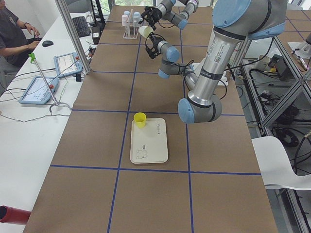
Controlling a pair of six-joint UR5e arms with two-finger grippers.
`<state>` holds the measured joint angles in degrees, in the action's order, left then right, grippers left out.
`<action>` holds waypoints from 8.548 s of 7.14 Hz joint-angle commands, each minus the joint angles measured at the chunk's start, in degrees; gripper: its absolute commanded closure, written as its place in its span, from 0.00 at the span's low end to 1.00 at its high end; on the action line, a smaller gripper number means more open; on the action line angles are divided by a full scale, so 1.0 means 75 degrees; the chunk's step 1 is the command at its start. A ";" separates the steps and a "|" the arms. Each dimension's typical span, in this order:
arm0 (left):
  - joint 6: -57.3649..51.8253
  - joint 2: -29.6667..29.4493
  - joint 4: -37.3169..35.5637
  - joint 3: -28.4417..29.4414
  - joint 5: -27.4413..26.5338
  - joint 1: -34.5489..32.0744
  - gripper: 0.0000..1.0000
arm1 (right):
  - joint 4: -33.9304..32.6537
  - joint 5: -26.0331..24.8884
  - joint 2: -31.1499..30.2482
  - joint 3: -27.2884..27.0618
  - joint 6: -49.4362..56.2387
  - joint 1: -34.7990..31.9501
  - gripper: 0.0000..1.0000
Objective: Transfer IKEA cup to right arm and place on rack
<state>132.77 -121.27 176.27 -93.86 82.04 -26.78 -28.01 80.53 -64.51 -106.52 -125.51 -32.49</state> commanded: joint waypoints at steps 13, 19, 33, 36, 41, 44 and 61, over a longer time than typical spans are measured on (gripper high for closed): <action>-0.0368 -0.0073 -0.0321 -0.0059 0.0053 -0.0296 0.00 | -0.0458 -0.0003 -0.0140 0.0209 0.1062 -0.0811 1.00; -0.4069 0.0033 -0.5689 -0.1554 0.0732 -0.0625 0.00 | -0.5599 -0.3536 -0.0152 -0.0165 0.4825 -0.1141 1.00; -0.5691 0.0033 -0.8948 -0.2637 0.0745 -0.0602 0.00 | -0.4105 -0.4234 -0.0363 0.3562 0.7324 -0.2829 1.00; -0.5691 0.0033 -0.8948 -0.2637 0.0745 -0.0614 0.00 | -0.3966 -0.4175 -0.0433 0.3586 0.7324 -0.2723 1.00; -0.5679 0.0044 -0.8936 -0.2626 0.0757 -0.0590 0.00 | -0.3801 -0.4175 -0.0644 0.3644 0.7313 -0.2524 1.00; -0.5679 0.0044 -0.8936 -0.2626 0.0757 -0.0567 0.00 | -0.3801 -0.4198 -0.0668 0.3656 0.7313 -0.2395 1.00; -0.9781 0.0021 -1.2432 -0.3059 0.3776 -0.3153 0.00 | -0.5148 -0.0479 -0.1429 -0.0607 0.7318 -0.3098 0.01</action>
<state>68.63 -121.15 89.98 -116.72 106.54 -46.88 -65.07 70.92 -74.77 -107.29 -66.94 -55.82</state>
